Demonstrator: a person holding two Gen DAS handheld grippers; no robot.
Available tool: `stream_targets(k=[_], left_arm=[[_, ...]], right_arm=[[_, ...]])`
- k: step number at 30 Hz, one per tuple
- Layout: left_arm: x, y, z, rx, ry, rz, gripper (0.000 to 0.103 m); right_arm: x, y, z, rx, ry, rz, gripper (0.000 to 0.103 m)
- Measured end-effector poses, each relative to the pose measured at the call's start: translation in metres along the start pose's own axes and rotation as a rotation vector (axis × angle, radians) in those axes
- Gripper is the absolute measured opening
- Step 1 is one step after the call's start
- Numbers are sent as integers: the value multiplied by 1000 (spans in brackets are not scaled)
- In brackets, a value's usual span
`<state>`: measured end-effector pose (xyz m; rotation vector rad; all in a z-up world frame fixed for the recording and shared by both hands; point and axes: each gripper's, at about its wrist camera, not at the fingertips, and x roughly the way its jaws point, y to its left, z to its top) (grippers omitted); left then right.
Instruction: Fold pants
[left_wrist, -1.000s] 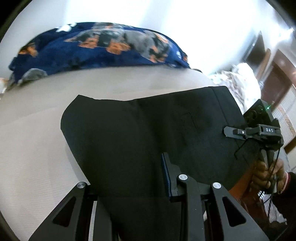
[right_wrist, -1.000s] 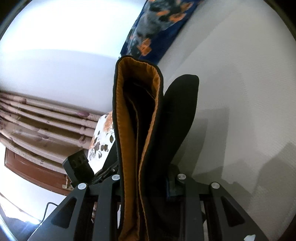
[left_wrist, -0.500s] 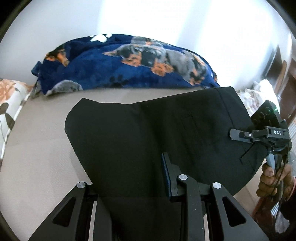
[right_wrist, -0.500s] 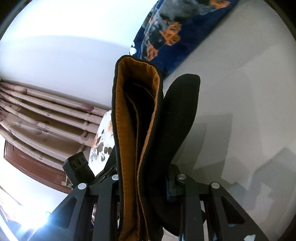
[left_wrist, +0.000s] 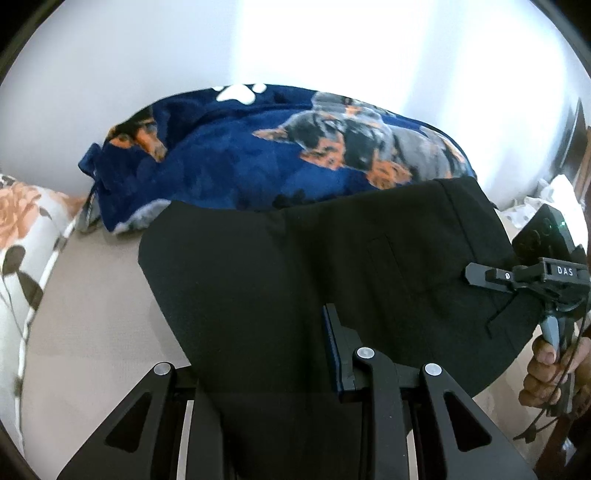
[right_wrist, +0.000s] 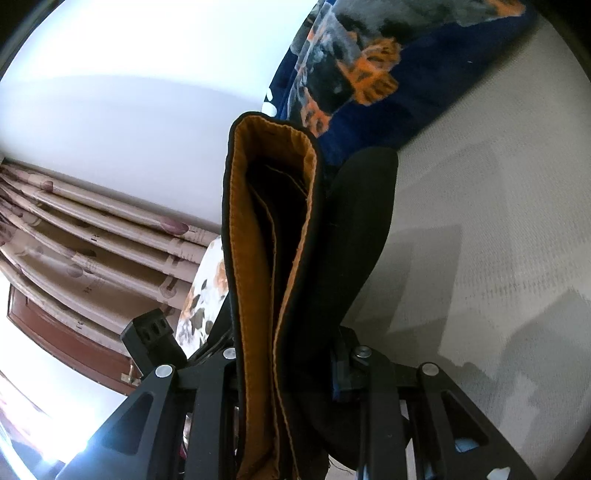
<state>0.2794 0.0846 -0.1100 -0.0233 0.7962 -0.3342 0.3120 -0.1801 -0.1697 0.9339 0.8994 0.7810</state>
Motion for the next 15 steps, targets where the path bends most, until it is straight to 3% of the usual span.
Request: stream_targets(k=[7, 15], left_arm=[[28, 31, 20, -34, -15, 67, 27], [55, 57, 3, -79, 8, 122, 28]], right_arm=[[16, -18, 11, 26, -18, 19, 24], [26, -54, 18, 76, -31, -18, 24]])
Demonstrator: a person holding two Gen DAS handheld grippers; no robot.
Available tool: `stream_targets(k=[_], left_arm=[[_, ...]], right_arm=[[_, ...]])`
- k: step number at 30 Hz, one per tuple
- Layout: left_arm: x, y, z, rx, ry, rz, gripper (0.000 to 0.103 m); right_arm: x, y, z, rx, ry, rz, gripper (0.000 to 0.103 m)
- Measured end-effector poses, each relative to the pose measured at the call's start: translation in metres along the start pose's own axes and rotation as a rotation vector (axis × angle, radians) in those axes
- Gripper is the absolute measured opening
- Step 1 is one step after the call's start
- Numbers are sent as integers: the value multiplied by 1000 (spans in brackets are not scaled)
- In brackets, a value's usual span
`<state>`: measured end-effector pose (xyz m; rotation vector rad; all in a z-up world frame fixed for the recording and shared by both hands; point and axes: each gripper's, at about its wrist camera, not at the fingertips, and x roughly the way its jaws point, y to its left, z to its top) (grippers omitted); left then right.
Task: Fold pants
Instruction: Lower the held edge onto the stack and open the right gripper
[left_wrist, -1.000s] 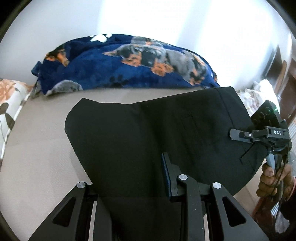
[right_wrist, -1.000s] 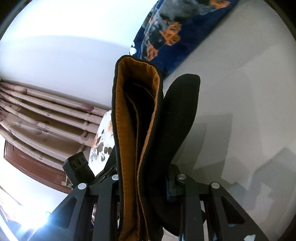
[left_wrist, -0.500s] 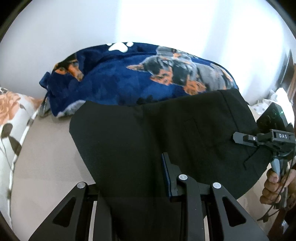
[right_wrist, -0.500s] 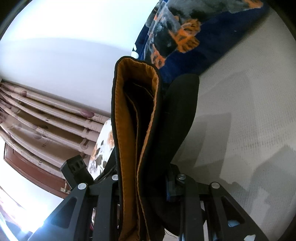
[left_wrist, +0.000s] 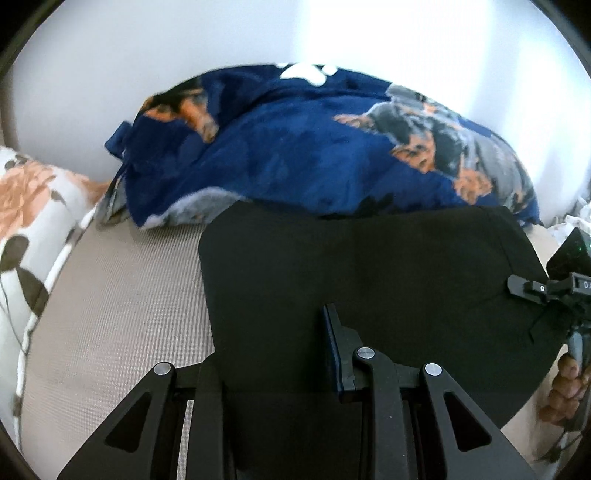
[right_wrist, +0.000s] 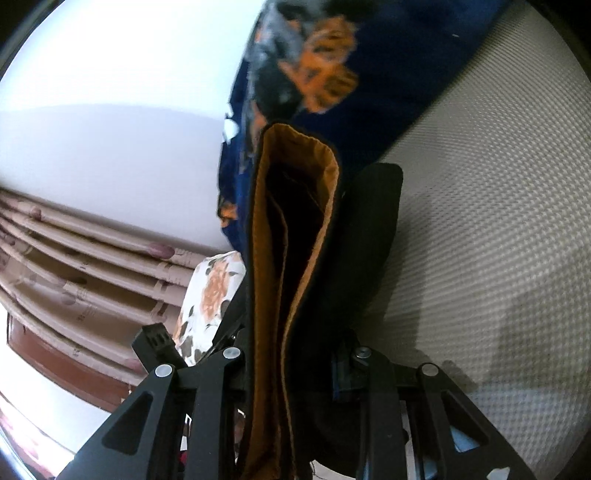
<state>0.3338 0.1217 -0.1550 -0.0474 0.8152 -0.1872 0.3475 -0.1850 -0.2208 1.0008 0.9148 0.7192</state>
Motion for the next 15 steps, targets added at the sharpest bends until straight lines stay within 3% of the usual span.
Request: stream_targets(k=[4, 8, 12, 15], left_arm=[[6, 3, -11, -14, -7, 27, 38], [11, 8, -13, -54, 27, 112, 89], [11, 13, -15, -90, 33, 154, 94], [6, 9, -16, -70, -3, 218, 94]], right_arm=[[1, -10, -1, -17, 22, -81, 24], [-2, -7, -2, -52, 26, -153, 27], [-5, 1, -9, -116, 11, -251, 33], [-4, 18, -20, -208, -63, -384, 46]])
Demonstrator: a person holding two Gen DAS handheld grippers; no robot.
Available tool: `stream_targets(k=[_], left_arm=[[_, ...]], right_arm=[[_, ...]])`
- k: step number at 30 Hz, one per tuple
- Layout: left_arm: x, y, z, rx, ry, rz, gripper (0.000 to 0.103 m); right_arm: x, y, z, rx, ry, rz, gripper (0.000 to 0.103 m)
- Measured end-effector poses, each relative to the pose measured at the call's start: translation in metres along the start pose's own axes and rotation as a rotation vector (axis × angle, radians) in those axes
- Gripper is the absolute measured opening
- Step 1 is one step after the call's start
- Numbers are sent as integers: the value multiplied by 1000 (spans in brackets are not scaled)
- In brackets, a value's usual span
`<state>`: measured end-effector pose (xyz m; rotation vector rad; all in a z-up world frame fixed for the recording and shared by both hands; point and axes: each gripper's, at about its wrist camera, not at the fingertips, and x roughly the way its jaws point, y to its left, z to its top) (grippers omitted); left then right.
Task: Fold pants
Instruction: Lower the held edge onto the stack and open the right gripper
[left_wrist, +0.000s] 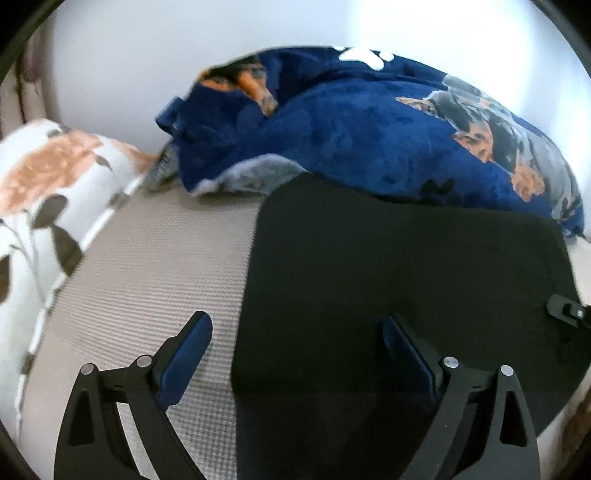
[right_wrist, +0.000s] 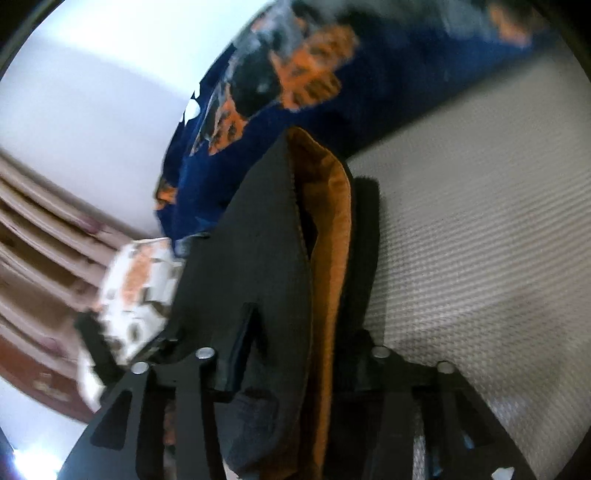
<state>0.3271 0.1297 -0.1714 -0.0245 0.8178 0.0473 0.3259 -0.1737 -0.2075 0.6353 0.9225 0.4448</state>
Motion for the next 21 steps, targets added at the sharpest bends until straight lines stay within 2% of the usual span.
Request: stream_targets(k=[2, 5, 8, 17, 21], left_arm=[[-7, -4, -2, 19, -48, 58, 94], [-19, -6, -4, 35, -116, 91, 95], [-19, -2, -3, 21, -120, 80, 98], [-23, 1, -2, -12, -140, 71, 98], [-23, 1, -3, -10, -141, 73, 98]], right_arm=[[-5, 17, -9, -88, -60, -120, 61], [-4, 41, -19, -220, -115, -269, 67], [-4, 57, -24, -306, -159, -347, 70], [1, 64, -22, -335, -148, -422, 80], [8, 69, -23, -337, -138, -423, 83]])
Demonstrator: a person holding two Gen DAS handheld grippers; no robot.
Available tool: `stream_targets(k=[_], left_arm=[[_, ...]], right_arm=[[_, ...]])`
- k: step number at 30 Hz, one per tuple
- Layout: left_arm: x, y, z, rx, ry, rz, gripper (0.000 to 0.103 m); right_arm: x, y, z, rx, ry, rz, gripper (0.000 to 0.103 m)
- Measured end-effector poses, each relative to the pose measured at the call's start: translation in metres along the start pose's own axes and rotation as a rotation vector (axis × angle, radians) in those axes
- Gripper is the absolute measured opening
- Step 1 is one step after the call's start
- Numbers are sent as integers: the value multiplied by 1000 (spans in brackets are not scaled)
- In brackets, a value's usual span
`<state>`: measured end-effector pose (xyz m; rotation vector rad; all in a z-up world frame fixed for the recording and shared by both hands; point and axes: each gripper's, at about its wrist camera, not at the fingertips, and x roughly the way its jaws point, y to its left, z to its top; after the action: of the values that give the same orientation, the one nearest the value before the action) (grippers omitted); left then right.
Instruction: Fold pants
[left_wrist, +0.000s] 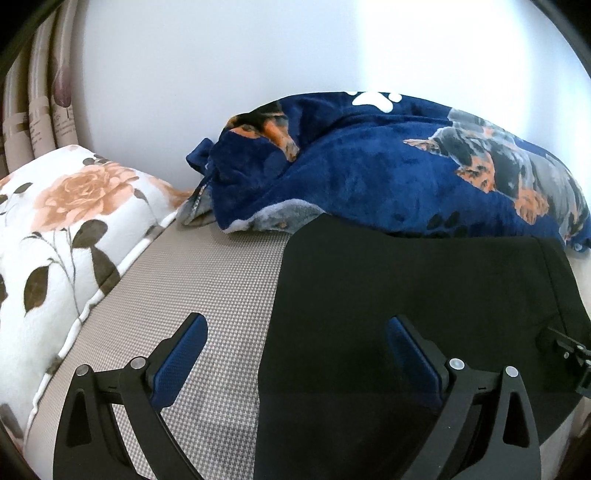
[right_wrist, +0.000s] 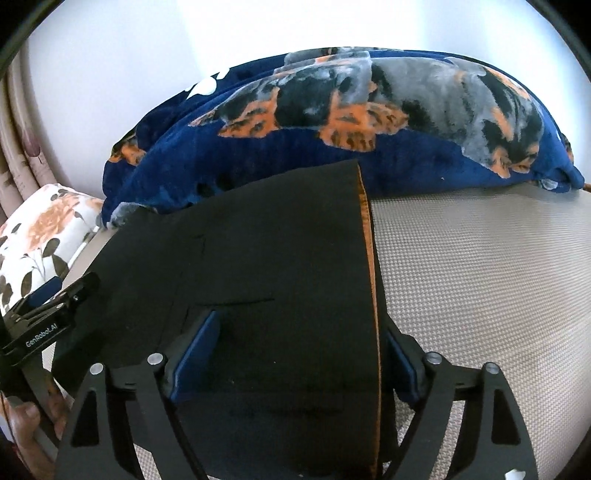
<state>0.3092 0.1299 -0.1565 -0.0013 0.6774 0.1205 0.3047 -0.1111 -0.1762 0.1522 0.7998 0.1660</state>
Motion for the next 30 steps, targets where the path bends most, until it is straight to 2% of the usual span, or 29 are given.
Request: stream_targets(k=[14, 16, 18, 19, 21, 24, 28, 30], left_arm=[[-5, -1, 1, 3, -29, 24, 100], [-11, -1, 0, 0, -52, 44, 100], [-19, 0, -2, 7, -62, 97, 100], [-28, 2, -3, 5, -59, 129, 100], [-52, 8, -6, -26, -80, 103, 100], [-104, 13, -9, -50, -153, 77, 101], [-179, 5, -12, -8, -252, 76, 103], [-218, 0, -14, 11, -316, 100, 103]], right_arm=[[11, 6, 2, -20, 44, -12, 93], [15, 6, 3, -17, 60, -3, 93], [14, 8, 3, -25, 61, -14, 93], [11, 9, 2, -31, 59, -27, 93], [-2, 8, -1, -13, 69, -57, 94], [-49, 5, -14, 50, -5, -20, 94], [-119, 3, -43, 89, -74, 43, 95], [-153, 3, -61, 96, -100, 70, 96]])
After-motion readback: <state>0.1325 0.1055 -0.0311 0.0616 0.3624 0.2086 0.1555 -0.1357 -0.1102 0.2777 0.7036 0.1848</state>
